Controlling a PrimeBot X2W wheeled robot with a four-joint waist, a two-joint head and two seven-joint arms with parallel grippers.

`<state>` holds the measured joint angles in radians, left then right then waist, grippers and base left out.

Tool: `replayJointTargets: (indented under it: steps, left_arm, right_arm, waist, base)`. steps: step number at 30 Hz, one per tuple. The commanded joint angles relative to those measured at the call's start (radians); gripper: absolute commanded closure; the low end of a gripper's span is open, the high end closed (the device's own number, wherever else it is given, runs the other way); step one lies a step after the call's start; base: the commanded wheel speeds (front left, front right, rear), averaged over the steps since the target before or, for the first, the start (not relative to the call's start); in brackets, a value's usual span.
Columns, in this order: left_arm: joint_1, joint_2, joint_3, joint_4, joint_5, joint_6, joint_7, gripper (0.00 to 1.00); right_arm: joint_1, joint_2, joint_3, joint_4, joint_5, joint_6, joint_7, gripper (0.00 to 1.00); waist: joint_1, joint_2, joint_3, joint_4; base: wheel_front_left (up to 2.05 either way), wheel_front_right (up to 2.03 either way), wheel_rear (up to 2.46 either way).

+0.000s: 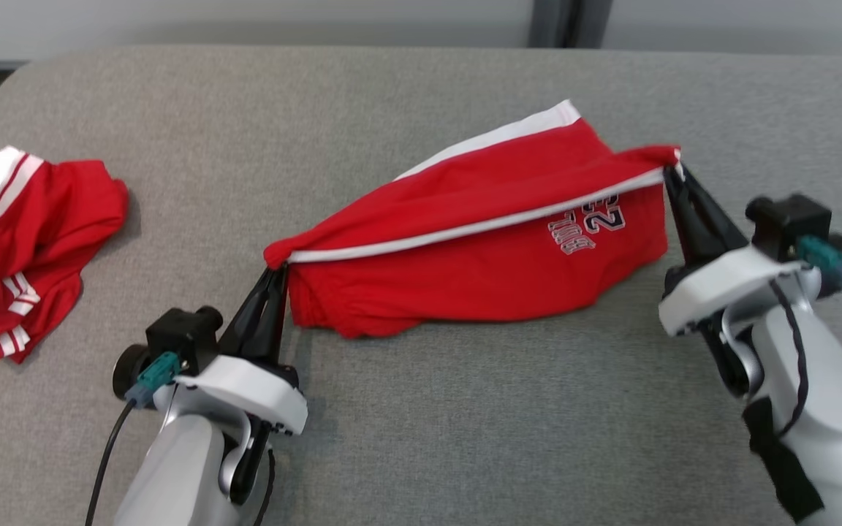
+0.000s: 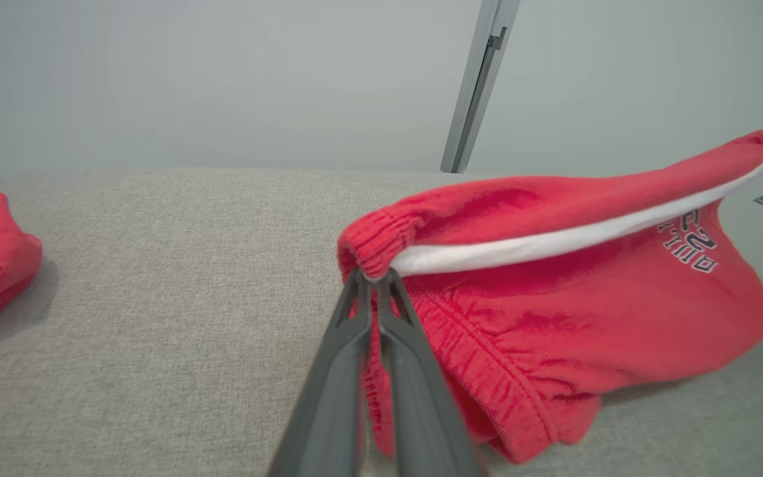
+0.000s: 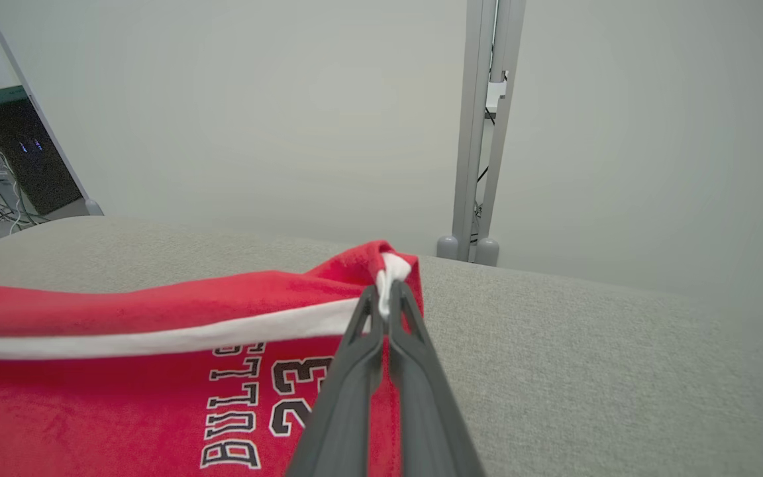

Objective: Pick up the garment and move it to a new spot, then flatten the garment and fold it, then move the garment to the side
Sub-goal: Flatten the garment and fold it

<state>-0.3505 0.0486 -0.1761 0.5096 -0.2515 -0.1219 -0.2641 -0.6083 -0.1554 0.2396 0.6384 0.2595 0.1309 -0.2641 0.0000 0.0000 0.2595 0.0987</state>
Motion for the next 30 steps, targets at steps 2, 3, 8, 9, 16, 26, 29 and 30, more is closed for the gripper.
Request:
replayJointTargets:
  steps: [2, 3, 8, 9, 16, 26, 29, 30]
  left_arm:
    - [-0.059, 0.005, -0.017, 0.014, -0.021, 0.01, 0.0, 1.0]
    - [-0.075, 0.005, -0.022, 0.02, -0.026, 0.014, 0.0, 1.0]
    - [-0.136, 0.005, -0.048, 0.031, -0.05, 0.031, 0.0, 1.0]
    - [-0.15, 0.005, -0.054, 0.032, -0.055, 0.034, 0.0, 1.0]
    - [-0.223, 0.005, -0.111, 0.051, -0.088, 0.055, 0.0, 1.0]
    - [-0.229, 0.005, -0.153, 0.055, -0.086, 0.086, 0.0, 0.0]
    - [-0.205, 0.005, -0.143, 0.05, -0.075, 0.099, 0.0, 0.0]
    - [-0.196, 0.005, -0.138, 0.049, -0.071, 0.103, 0.0, 0.0]
  right_arm:
    - [-0.091, -0.014, 0.012, 0.065, -0.015, -0.001, 0.0, 1.0]
    - [-0.121, -0.016, 0.014, 0.088, -0.021, -0.001, 0.0, 1.0]
    - [-0.234, -0.027, 0.028, 0.165, -0.043, -0.001, 0.0, 1.0]
    - [-0.256, -0.028, 0.03, 0.18, -0.047, -0.001, 0.0, 1.0]
    - [-0.369, -0.034, 0.009, 0.289, -0.092, -0.001, 0.0, 1.0]
    - [-0.405, -0.003, -0.032, 0.333, -0.126, 0.0, 0.0, 0.0]
    - [-0.382, 0.0, -0.045, 0.313, -0.114, 0.0, 0.0, 0.0]
    - [-0.372, 0.0, -0.047, 0.306, -0.108, 0.0, 0.0, 0.0]
  waist:
    - [0.0, 0.0, 0.073, 0.048]
    - [0.0, 0.0, 0.085, 0.055]
    - [0.0, 0.0, 0.133, 0.081]
    - [0.0, 0.0, 0.142, 0.087]
    - [0.0, 0.0, 0.186, 0.113]
    - [0.0, 0.0, 0.197, 0.109]
    - [0.0, 0.0, 0.187, 0.103]
    - [0.0, 0.0, 0.181, 0.1]
  base:
    - [0.0, 0.0, 0.0]
    - [0.0, 0.0, 0.0]
    - [0.0, 0.0, 0.0]
    - [0.0, 0.0, 0.0]
    - [0.0, 0.0, 0.0]
    - [0.0, 0.0, 0.0]
    - [0.0, 0.0, 0.0]
    - [0.0, 0.0, 0.0]
